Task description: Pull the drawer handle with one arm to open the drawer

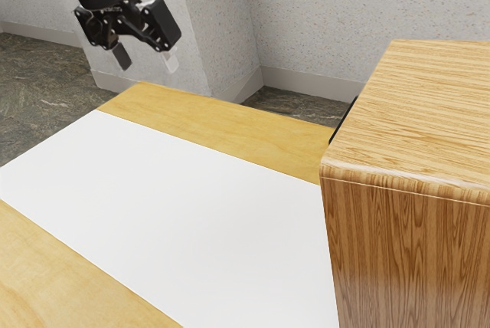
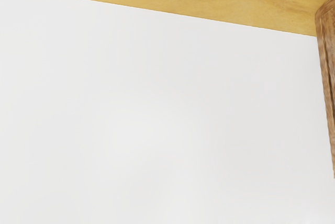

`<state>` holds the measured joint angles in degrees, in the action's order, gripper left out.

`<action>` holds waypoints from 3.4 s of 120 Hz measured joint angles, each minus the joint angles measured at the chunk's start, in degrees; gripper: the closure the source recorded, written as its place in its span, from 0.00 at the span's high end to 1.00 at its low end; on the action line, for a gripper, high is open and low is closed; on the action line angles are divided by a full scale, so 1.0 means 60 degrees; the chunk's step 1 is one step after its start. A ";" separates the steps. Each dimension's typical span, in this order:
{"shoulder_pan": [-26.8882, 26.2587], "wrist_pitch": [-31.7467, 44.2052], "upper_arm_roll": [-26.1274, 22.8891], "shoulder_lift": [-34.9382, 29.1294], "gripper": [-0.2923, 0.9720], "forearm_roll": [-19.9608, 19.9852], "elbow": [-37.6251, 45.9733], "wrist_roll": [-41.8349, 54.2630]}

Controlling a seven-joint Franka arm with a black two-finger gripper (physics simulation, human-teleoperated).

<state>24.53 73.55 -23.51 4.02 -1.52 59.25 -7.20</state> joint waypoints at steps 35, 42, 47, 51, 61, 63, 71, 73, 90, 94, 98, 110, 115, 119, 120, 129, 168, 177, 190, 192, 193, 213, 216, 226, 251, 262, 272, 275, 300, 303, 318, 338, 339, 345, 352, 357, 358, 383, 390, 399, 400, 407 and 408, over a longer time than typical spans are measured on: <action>0.0202 0.0133 -0.0037 0.0193 0.77 -0.0114 0.0049 0.0098; 0.0219 0.0143 -0.0068 0.0164 0.77 -0.0113 0.0021 0.0109; 0.0193 0.0146 -0.0076 0.0112 0.77 -0.0101 0.0003 0.0116; 0.0145 0.0149 -0.0060 0.0099 0.77 -0.0091 0.0005 0.0123; 0.0112 0.0195 -0.0043 0.0146 0.77 -0.0074 0.0036 0.0103; 0.0119 0.0215 -0.0045 0.0168 0.77 -0.0046 0.0047 0.0069; 0.0173 0.0286 -0.0015 0.0221 0.77 0.0302 0.0049 -0.0100; 0.0196 0.0341 -0.0014 0.0237 0.77 0.0423 0.0050 -0.0143; 0.0167 0.1195 -0.0024 0.1120 0.77 0.1692 -0.0019 -0.0474; 0.0157 0.1412 -0.0022 0.1414 0.77 0.2032 -0.0053 -0.0546; 0.0163 0.1619 -0.0023 0.1575 0.77 0.2343 -0.0096 -0.0614; -0.0139 0.2148 -0.0051 0.2700 0.77 0.2891 -0.1100 -0.0773; -0.0402 0.2289 -0.0014 0.3255 0.77 0.2979 -0.1650 -0.0825; -0.0608 0.2384 -0.0006 0.3585 0.77 0.3017 -0.2043 -0.0863; -0.0657 0.2406 -0.0004 0.3648 0.77 0.3024 -0.2113 -0.0873; -0.0956 0.2590 0.0013 0.3949 0.77 0.3097 -0.2320 -0.0968; -0.0906 0.3447 0.0027 0.2110 0.77 0.4360 0.0915 -0.1503; -0.0906 0.3558 0.0025 0.2102 0.77 0.4487 0.1028 -0.1597; -0.0955 0.3664 -0.0011 0.2144 0.72 0.4595 0.1051 -0.1720; -0.0967 0.3680 -0.0014 0.2157 0.70 0.4602 0.1052 -0.1743; -0.0973 0.3688 -0.0015 0.2164 0.69 0.4605 0.1053 -0.1755; -0.1232 0.3854 -0.0033 0.2353 0.57 0.4633 0.1000 -0.1958; -0.1305 0.3877 -0.0038 0.2394 0.56 0.4635 0.0978 -0.1986; -0.1458 0.3986 -0.0036 0.2536 0.54 0.4634 0.0966 -0.2071; -0.1592 0.4125 -0.0047 0.2685 0.51 0.4652 0.0991 -0.2244; -0.1603 0.4149 -0.0032 0.2776 0.50 0.4667 0.1042 -0.2306; -0.1612 0.4167 -0.0030 0.2858 0.50 0.4635 0.1062 -0.2356; -0.1627 0.4171 -0.0029 0.2870 0.50 0.4628 0.1064 -0.2370; -0.1642 0.4184 -0.0043 0.2915 0.49 0.4572 0.1085 -0.2472; -0.1640 0.4183 -0.0037 0.2909 0.48 0.4571 0.1088 -0.2482; -0.1581 0.4170 0.0028 0.2832 0.44 0.4571 0.1087 -0.2521; -0.1464 0.4143 0.0040 0.2756 0.38 0.4556 0.1213 -0.2562; -0.1458 0.4142 0.0039 0.2751 0.38 0.4554 0.1221 -0.2564; -0.1432 0.4136 0.0038 0.2739 0.36 0.4533 0.1252 -0.2575; -0.1359 0.4128 0.0024 0.2722 0.35 0.4463 0.1270 -0.2587; -0.1266 0.4118 0.0021 0.2696 0.34 0.4432 0.1276 -0.2593; -0.1244 0.4115 0.0022 0.2691 0.34 0.4427 0.1276 -0.2595; -0.0709 0.3955 0.0032 0.2530 0.32 0.4376 0.1289 -0.2615; -0.0582 0.3899 0.0028 0.2529 0.32 0.4359 0.1331 -0.2618; -0.0423 0.3847 0.0023 0.2520 0.32 0.4339 0.1440 -0.2621; -0.0409 0.3842 0.0023 0.2519 0.32 0.4338 0.1446 -0.2621; -0.0285 0.3808 0.0002 0.2508 0.32 0.4341 0.1475 -0.2619; -0.0271 0.3802 0.0000 0.2507 0.32 0.4342 0.1478 -0.2619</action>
<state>22.90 96.37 -23.51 19.07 24.54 68.11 -22.91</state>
